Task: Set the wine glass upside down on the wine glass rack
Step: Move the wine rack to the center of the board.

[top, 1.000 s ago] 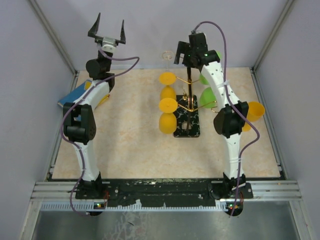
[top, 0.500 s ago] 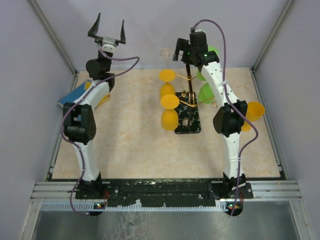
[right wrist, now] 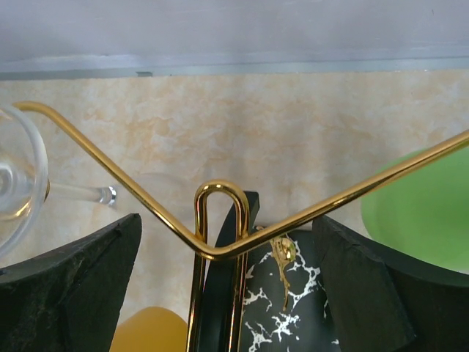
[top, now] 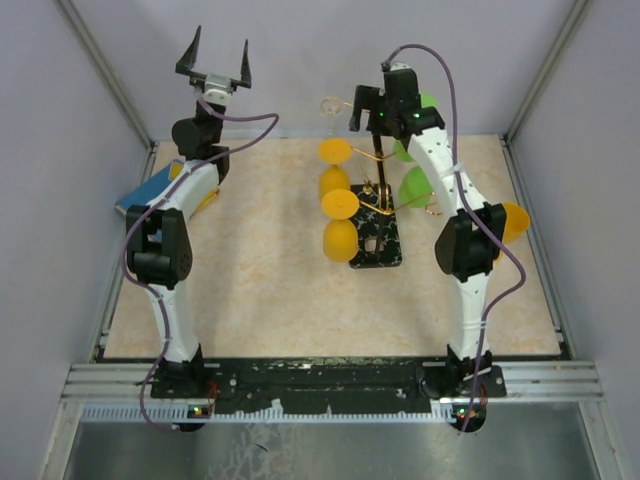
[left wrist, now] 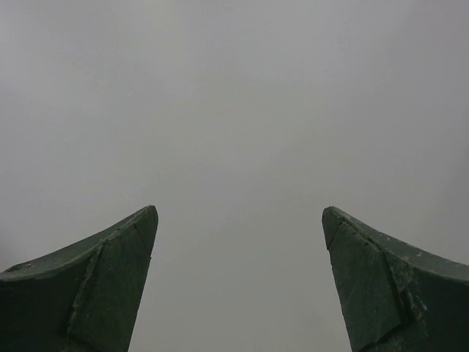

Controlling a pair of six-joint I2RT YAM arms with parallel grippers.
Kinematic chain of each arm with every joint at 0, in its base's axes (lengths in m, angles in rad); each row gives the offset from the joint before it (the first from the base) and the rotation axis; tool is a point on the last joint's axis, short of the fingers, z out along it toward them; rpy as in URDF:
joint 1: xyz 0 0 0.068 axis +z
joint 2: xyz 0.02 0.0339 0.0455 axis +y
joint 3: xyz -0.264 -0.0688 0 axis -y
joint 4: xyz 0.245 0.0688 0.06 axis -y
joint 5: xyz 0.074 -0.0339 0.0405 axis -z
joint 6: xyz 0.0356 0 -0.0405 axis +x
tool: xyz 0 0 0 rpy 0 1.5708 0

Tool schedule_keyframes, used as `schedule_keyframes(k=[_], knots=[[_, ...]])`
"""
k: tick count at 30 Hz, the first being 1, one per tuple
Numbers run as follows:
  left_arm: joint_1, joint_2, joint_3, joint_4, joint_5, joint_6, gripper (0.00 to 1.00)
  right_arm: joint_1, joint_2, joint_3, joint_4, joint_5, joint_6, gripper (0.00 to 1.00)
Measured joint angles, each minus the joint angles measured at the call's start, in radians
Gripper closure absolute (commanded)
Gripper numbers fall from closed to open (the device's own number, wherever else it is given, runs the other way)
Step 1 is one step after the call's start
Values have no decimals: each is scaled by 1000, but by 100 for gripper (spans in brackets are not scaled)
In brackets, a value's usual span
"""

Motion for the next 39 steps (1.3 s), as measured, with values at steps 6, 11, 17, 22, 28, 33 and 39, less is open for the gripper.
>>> schedule_keyframes(k=[6,11,17,22,28,33,39], knots=[[0,0,0,0,0,-3,1,5,-47,-43,-32,-10,-18,1],[0,0,0,0,1,-8,1,10,-81,-71,-33,-8,-30,1],[0,0,0,-3,9,-16,1,12,-117,-71,-33,-6,-51,1],[0,0,0,-11,16,-24,1,15,-150,-71,-30,-8,-57,1],[0,0,-5,-13,22,-41,1,16,-222,-110,-5,-8,-81,1],[-2,-8,-26,-35,48,-53,1,8,-350,-220,12,76,-84,6],[-21,-53,-38,-87,97,-49,1,-72,-499,-290,-13,243,-59,11]])
